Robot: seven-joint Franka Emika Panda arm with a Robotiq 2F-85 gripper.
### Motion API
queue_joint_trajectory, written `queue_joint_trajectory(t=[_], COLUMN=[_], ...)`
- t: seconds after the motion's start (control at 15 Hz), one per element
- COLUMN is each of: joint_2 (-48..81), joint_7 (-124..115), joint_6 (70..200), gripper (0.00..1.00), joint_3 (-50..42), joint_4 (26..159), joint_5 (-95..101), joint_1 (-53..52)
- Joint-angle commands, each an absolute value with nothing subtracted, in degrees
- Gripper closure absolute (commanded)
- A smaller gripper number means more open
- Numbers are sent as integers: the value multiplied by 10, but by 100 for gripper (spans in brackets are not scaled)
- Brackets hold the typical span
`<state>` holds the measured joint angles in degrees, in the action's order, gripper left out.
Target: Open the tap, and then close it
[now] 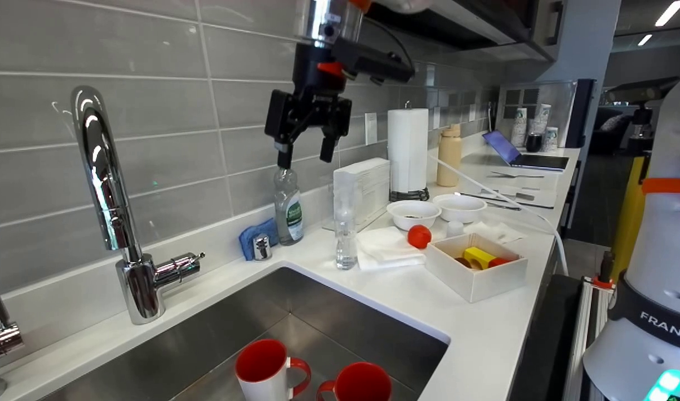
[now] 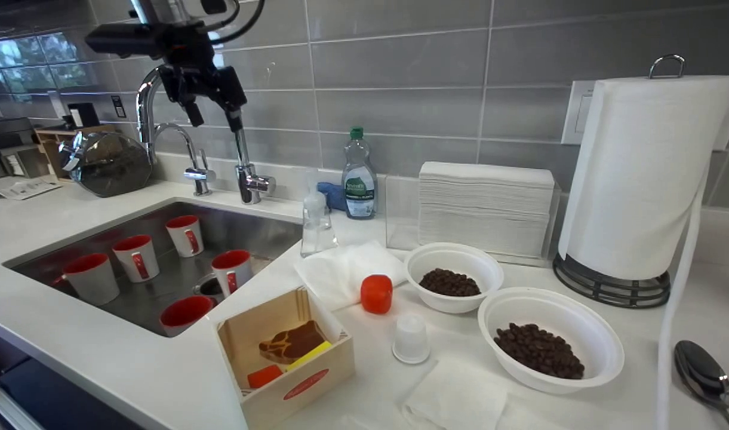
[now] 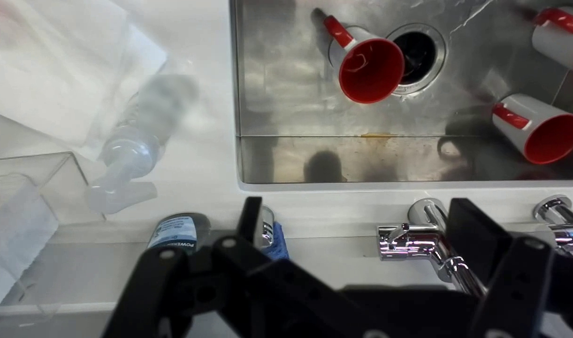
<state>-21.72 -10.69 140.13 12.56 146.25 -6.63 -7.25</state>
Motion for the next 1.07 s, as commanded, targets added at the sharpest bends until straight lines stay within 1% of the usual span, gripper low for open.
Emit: queue_joint_trajectory(t=[0.0, 0.2, 0.4, 1.0], joint_2=[-110, -40, 18, 176], joint_7=[-101, -90, -86, -104], joint_6=[1459, 1487, 1488, 1485], gripper=[0, 0, 0, 0], joint_3=[107, 98, 99, 113], joint_4=[1407, 1362, 1313, 1194], joint_5=[-106, -138, -164, -150], joint_1=[-88, -93, -93, -100])
